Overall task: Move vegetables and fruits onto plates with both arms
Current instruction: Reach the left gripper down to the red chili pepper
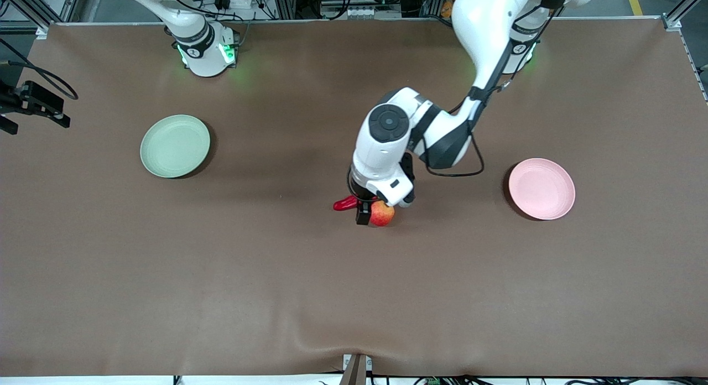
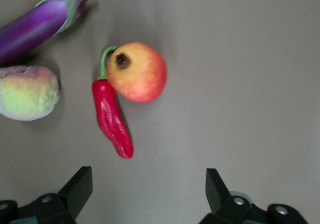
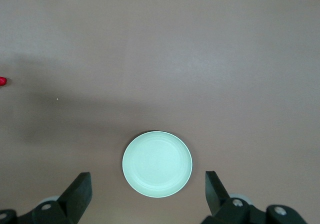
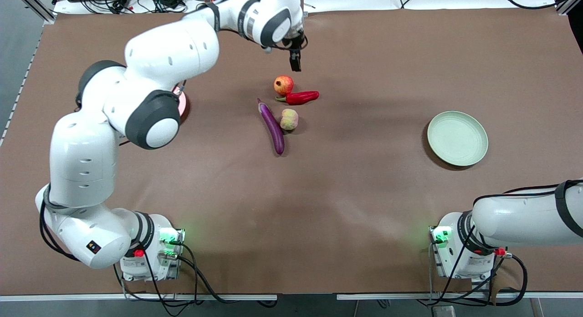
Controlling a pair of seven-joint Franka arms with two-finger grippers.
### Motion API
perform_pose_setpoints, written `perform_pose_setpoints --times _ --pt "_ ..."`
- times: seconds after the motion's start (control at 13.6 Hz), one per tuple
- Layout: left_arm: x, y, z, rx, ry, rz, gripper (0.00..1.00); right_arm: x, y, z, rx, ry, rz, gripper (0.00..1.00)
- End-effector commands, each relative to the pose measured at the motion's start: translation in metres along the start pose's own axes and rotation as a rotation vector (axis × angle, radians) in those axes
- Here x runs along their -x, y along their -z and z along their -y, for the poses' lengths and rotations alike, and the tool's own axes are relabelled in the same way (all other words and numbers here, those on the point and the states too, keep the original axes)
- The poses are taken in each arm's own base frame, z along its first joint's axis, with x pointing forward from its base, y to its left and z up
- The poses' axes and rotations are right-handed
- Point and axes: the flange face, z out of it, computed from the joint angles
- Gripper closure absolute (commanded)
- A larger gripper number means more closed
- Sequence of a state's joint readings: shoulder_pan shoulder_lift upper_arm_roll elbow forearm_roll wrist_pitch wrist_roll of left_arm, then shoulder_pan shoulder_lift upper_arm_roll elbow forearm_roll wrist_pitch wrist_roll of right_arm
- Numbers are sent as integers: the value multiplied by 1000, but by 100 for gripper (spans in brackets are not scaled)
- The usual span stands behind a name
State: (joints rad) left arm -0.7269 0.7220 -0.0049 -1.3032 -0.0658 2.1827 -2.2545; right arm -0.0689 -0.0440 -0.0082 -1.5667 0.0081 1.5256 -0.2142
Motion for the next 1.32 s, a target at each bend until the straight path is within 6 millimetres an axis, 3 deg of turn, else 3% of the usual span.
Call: perform_pose_setpoints --times 0.0,0.22,0.44,0.73,1.1,1.17,1.25 --pt "8 -33 5 7 40 -29 0 3 2 -3 -16 -12 -1 0" --pt "13 -77 17 10 21 -44 0 3 2 -4 -16 -14 -1 0" --pt "15 -91 25 4 8 -58 0 3 2 -3 -16 -14 -1 0" --pt "11 -127 38 -28 -5 -96 0 3 1 -4 -16 -15 1 0" --pt "8 -145 43 -44 -10 -115 0 2 -2 -7 -18 -21 7 0" --pt "8 -145 43 -44 -10 -115 27 2 -2 -8 -18 -23 7 0" --pt "8 -146 43 -44 -14 -117 74 2 -2 -8 -18 -23 7 0"
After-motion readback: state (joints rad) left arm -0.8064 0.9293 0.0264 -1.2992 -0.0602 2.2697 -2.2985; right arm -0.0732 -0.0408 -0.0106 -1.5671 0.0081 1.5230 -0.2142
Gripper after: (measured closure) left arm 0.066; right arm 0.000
